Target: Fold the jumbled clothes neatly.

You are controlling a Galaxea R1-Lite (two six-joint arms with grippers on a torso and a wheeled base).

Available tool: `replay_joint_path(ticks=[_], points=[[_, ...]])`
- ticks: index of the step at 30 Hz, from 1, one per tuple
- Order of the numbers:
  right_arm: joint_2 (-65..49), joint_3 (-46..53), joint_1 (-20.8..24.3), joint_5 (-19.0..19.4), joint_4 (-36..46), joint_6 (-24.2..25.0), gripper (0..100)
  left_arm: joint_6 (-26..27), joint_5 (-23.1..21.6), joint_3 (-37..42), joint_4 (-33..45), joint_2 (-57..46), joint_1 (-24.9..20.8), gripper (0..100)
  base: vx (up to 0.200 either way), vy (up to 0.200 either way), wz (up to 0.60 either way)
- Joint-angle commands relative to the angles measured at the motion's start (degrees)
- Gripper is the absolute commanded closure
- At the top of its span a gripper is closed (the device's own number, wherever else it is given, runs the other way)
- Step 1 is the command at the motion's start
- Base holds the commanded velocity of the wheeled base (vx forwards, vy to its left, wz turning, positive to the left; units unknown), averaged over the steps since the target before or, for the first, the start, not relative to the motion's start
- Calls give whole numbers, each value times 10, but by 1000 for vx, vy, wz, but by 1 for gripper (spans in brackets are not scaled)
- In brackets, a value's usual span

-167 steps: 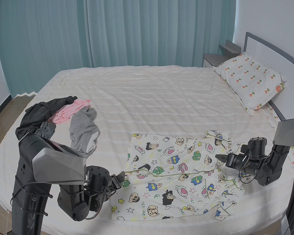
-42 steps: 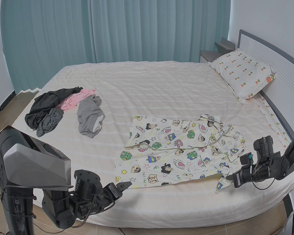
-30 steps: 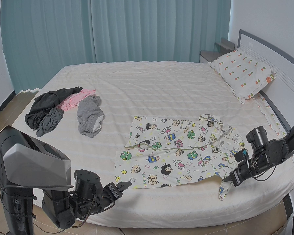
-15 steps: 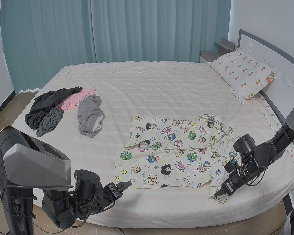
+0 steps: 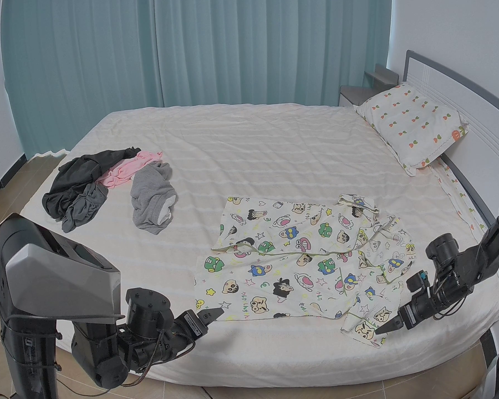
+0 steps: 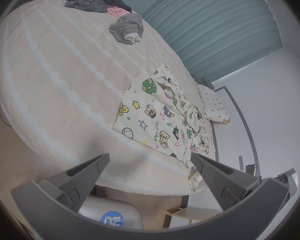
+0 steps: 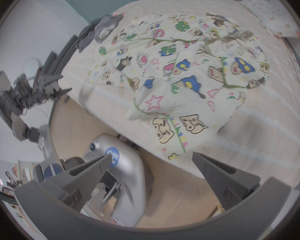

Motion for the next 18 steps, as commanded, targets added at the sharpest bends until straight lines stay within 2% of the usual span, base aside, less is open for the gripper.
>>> replay_joint_path(ticks=[1,6,10,13,18], points=[[86,19,-58,36,-80,4,0,0,1,-1,0,1,0,0,0,0,0],[134,18,-54,29,-153,6,0,0,1,0,0,1,0,0,0,0,0],[154,19,-37,-1,-197,7,0,0,1,0,0,1,0,0,0,0,0],[167,23,-22,-24,-222,7,0,0,1,0,0,1,0,0,0,0,0],[169,19,2,-33,-227,8,0,0,2,0,0,1,0,0,0,0,0]])
